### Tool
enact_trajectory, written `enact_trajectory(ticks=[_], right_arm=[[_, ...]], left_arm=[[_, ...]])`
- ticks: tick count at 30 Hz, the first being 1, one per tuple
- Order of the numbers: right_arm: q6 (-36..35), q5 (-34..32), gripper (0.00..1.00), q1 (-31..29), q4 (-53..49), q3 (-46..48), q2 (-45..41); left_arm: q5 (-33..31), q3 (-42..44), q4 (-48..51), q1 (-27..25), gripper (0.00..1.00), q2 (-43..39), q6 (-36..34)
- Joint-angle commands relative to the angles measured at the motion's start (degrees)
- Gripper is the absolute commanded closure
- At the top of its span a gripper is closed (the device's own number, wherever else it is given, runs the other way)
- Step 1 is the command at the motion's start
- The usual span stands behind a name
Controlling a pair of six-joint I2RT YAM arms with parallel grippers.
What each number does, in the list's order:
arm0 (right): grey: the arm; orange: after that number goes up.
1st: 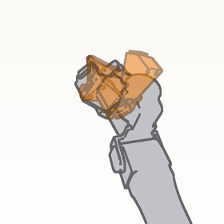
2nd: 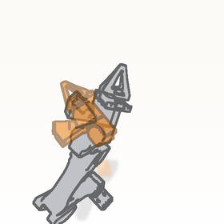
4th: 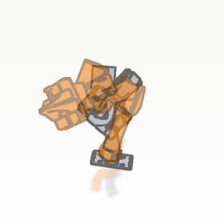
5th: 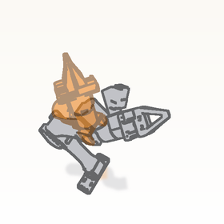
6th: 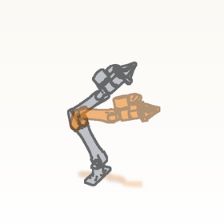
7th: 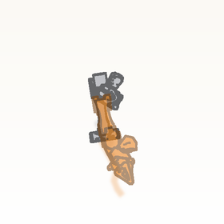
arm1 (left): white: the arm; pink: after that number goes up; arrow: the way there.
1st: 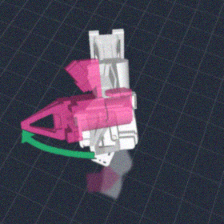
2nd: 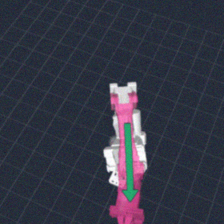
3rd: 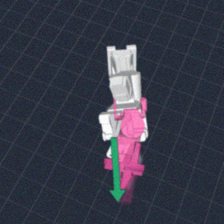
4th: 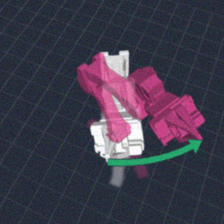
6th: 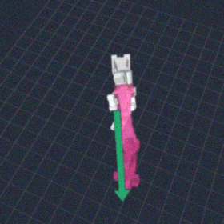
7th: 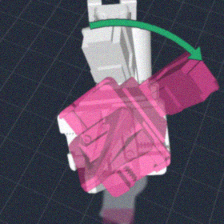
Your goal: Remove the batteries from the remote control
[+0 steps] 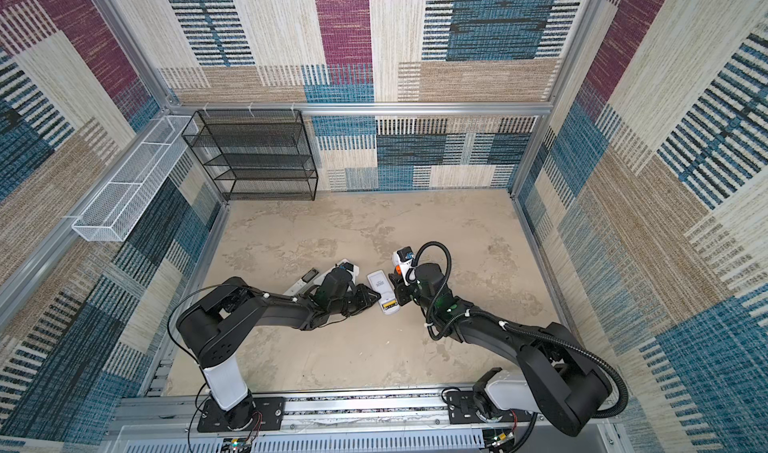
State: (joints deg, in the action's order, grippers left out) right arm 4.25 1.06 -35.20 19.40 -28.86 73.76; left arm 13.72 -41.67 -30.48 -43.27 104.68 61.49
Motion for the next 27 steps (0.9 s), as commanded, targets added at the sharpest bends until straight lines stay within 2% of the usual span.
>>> enact_trajectory(ticks=[1,27], right_arm=[[-0.53,-2.16,1.00,-0.24,1.08,-0.58,-0.25],[1.96,-3.97,1.00,-2.42,-0.24,-1.50,2.37]], left_arm=[[-0.22,0.48,1.30,-0.06,0.73,-0.09,0.73],[-2.46,0.95,2.95,-2.09,0.76,0.53,3.19]])
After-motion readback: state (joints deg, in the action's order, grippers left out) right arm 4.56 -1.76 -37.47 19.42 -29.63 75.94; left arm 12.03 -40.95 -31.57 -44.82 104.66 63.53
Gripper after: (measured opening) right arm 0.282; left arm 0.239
